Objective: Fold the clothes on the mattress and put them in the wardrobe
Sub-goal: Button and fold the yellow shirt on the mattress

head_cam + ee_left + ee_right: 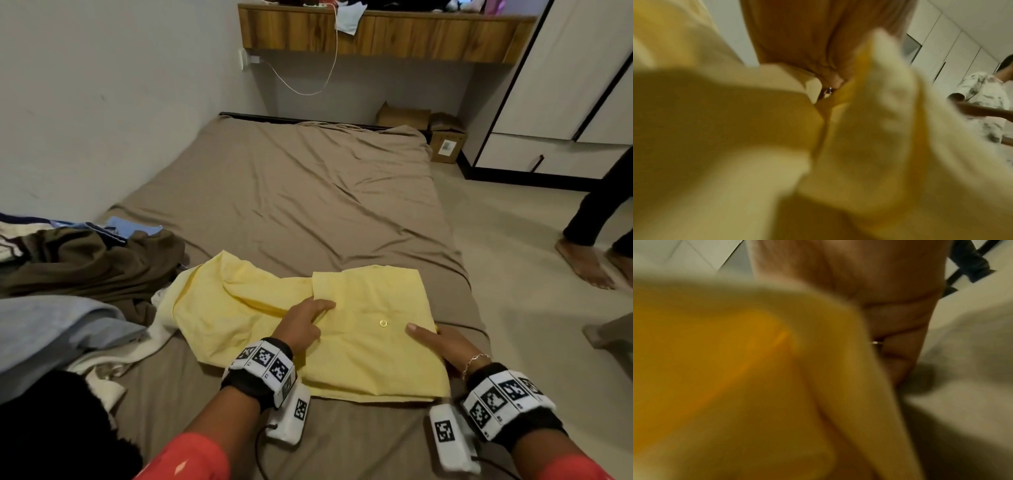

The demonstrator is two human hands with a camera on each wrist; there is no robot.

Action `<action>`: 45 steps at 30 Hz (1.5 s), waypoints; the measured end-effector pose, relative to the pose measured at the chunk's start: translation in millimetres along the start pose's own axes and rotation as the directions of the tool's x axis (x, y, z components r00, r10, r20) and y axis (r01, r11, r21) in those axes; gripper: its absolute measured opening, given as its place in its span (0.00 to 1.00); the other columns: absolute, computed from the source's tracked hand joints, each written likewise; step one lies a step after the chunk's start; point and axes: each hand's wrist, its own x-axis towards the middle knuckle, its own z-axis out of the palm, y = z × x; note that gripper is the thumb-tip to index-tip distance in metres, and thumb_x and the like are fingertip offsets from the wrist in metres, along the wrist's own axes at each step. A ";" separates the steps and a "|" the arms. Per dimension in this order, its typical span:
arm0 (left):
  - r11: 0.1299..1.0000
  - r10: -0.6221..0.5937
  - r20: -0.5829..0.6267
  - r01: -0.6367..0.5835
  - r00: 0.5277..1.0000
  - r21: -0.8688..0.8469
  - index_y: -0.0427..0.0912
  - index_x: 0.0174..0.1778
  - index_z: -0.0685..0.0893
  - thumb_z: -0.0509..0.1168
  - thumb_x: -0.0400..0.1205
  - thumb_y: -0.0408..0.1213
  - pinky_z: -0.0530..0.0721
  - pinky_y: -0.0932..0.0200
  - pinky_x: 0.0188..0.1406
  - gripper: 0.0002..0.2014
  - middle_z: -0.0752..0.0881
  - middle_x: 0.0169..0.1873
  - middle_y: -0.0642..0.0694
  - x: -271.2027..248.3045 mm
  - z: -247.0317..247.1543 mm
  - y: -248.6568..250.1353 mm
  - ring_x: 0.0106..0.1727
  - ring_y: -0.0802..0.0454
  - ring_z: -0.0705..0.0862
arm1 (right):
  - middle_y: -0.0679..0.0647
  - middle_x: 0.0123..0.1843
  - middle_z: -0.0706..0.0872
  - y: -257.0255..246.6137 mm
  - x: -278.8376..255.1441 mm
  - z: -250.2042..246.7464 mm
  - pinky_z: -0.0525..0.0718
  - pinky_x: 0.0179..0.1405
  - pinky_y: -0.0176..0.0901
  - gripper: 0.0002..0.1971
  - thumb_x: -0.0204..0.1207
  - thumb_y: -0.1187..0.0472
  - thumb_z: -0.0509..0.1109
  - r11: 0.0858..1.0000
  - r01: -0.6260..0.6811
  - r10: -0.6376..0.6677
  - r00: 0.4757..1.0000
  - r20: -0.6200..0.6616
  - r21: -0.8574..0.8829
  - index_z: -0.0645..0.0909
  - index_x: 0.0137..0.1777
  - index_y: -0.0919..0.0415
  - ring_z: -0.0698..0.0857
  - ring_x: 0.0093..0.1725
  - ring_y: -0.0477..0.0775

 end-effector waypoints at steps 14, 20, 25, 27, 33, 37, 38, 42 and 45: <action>0.895 0.081 -0.202 0.018 0.976 0.446 0.51 0.72 0.72 0.60 0.80 0.32 0.74 0.52 0.65 0.23 0.63 0.75 0.46 -14.6 9.6 7.7 0.71 0.45 0.67 | 0.59 0.45 0.83 -4.1 -4.9 -6.9 0.76 0.35 0.42 0.14 0.72 0.72 0.71 0.992 -0.010 -0.009 0.988 -0.156 -0.123 0.78 0.58 0.68 0.80 0.40 0.55; 0.995 0.044 -0.404 -0.006 0.914 0.096 0.43 0.59 0.83 0.64 0.79 0.27 0.73 0.56 0.60 0.14 0.81 0.59 0.45 -42.8 -40.9 -23.1 0.60 0.44 0.77 | 0.63 0.54 0.80 -30.6 -36.3 -45.2 0.71 0.35 0.45 0.25 0.64 0.66 0.78 0.971 -0.018 -0.059 0.948 -0.313 -0.237 0.78 0.62 0.70 0.77 0.43 0.59; 0.998 0.058 -0.259 -0.063 0.964 -0.014 0.60 0.46 0.82 0.72 0.74 0.38 0.72 0.57 0.59 0.12 0.83 0.53 0.56 -53.1 -66.6 -45.0 0.61 0.52 0.75 | 0.65 0.52 0.81 -50.5 -60.6 -50.0 0.78 0.48 0.51 0.20 0.71 0.68 0.72 0.948 -0.073 -0.041 0.936 -0.350 -0.309 0.78 0.64 0.72 0.80 0.45 0.63; 0.981 0.013 -0.041 -0.005 0.999 0.195 0.61 0.53 0.81 0.75 0.69 0.49 0.65 0.50 0.66 0.17 0.79 0.57 0.58 -52.0 -72.3 -47.7 0.66 0.55 0.68 | 0.66 0.52 0.82 -66.6 -68.8 -38.3 0.75 0.36 0.46 0.16 0.73 0.70 0.70 0.951 -0.037 -0.071 0.941 -0.331 -0.308 0.78 0.61 0.72 0.78 0.38 0.59; 0.799 -0.053 -0.051 0.073 0.997 0.596 0.50 0.45 0.73 0.64 0.80 0.45 0.61 0.48 0.66 0.06 0.78 0.43 0.53 -33.4 -75.9 -48.1 0.59 0.48 0.79 | 0.63 0.49 0.80 -113.7 -73.0 27.5 0.80 0.34 0.43 0.17 0.69 0.67 0.72 0.946 0.201 -0.269 0.925 -0.269 -0.255 0.79 0.57 0.73 0.78 0.37 0.59; 0.833 -0.036 -0.139 0.107 0.990 0.543 0.49 0.46 0.70 0.68 0.77 0.46 0.70 0.52 0.55 0.12 0.80 0.49 0.48 -25.1 -67.5 -59.5 0.57 0.46 0.79 | 0.65 0.60 0.80 -125.5 -53.3 106.4 0.79 0.51 0.48 0.23 0.73 0.68 0.69 0.892 0.282 -0.379 0.893 -0.244 -0.353 0.72 0.68 0.68 0.79 0.56 0.65; 0.851 -0.029 -0.154 0.105 0.988 0.515 0.49 0.42 0.69 0.70 0.76 0.46 0.71 0.54 0.50 0.14 0.77 0.48 0.48 -22.8 -67.0 -63.2 0.55 0.46 0.79 | 0.68 0.64 0.79 -126.2 -48.3 127.6 0.78 0.57 0.51 0.25 0.74 0.67 0.68 0.875 0.303 -0.405 0.886 -0.226 -0.378 0.69 0.72 0.68 0.78 0.60 0.67; 0.963 -0.009 -0.157 0.052 0.988 0.266 0.54 0.28 0.69 0.72 0.73 0.38 0.69 0.59 0.33 0.17 0.74 0.31 0.56 -18.7 -71.3 -82.0 0.39 0.52 0.76 | 0.68 0.64 0.80 -126.1 -37.6 201.6 0.73 0.54 0.46 0.27 0.80 0.61 0.61 0.770 0.293 -0.424 0.899 -0.110 -0.567 0.59 0.78 0.63 0.78 0.63 0.67; 0.959 -0.133 -0.215 0.071 0.968 -0.275 0.49 0.31 0.77 0.60 0.83 0.30 0.71 0.71 0.25 0.15 0.80 0.19 0.55 -23.6 -80.2 -94.6 0.24 0.63 0.77 | 0.68 0.59 0.82 -119.4 -26.3 242.3 0.75 0.53 0.47 0.29 0.80 0.61 0.60 0.752 0.302 -0.372 0.928 0.000 -0.586 0.54 0.79 0.62 0.80 0.61 0.67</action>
